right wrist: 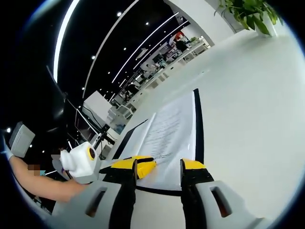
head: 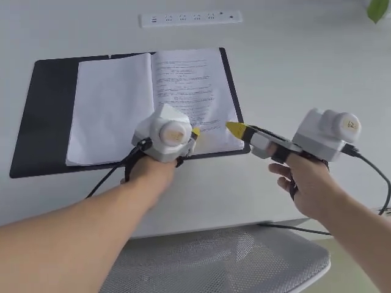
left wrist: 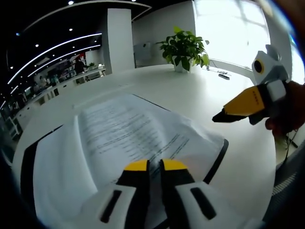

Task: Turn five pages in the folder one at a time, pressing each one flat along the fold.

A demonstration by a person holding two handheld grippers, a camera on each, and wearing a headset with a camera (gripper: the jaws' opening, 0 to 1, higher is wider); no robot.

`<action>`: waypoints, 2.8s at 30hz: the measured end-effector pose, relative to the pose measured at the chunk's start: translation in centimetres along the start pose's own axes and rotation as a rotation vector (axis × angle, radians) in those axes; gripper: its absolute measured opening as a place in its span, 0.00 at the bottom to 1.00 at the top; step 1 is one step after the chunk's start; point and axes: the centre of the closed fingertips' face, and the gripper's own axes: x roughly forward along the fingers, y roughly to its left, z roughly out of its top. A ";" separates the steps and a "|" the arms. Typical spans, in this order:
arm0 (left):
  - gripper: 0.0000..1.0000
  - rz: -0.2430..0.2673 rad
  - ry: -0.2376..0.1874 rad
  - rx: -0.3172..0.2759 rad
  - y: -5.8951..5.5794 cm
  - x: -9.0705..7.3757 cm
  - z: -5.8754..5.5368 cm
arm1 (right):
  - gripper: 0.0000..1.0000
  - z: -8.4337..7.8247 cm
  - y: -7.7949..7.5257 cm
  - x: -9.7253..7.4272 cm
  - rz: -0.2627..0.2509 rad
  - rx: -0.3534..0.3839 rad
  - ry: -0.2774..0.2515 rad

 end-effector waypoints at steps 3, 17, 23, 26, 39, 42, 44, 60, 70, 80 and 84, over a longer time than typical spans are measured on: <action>0.05 0.003 0.002 -0.020 0.1 0.0 0.1 | 0.34 -0.2 -0.3 -0.3 -0.009 0.008 0.003; 0.04 0.002 0.005 -0.027 -0.1 -0.4 0.3 | 0.28 -4.0 1.4 -0.7 0.026 0.092 0.112; 0.04 0.001 0.005 -0.034 -0.1 -0.6 0.5 | 0.27 -3.7 0.4 -0.2 0.002 0.141 0.084; 0.04 0.001 0.003 -0.034 -0.1 -0.6 0.5 | 0.26 -3.4 0.0 0.0 -0.010 0.158 0.069; 0.04 -0.001 0.004 -0.035 0.0 -0.4 0.4 | 0.00 -2.2 -1.1 0.4 -0.063 0.176 0.020; 0.04 -0.002 0.005 -0.037 0.1 -0.3 0.4 | 0.00 -2.2 -1.0 0.5 -0.067 0.173 0.021; 0.05 -0.002 0.004 -0.043 0.1 -0.3 0.4 | 0.00 -2.1 -1.0 0.5 -0.065 0.180 0.015; 0.04 -0.015 0.018 -0.081 0.2 -1.2 0.1 | 0.00 -0.5 1.6 0.5 0.006 0.115 -0.011; 0.09 0.005 0.031 -0.093 2.2 -3.9 -0.5 | 0.00 0.7 4.5 0.8 0.075 0.065 -0.027; 0.13 0.021 0.008 -0.125 4.0 -8.7 -0.3 | 0.00 1.6 7.7 0.9 0.151 0.032 -0.056; 0.14 0.045 -0.014 -0.168 5.3 -10.9 0.0 | 0.00 1.6 9.5 1.1 0.194 0.012 -0.059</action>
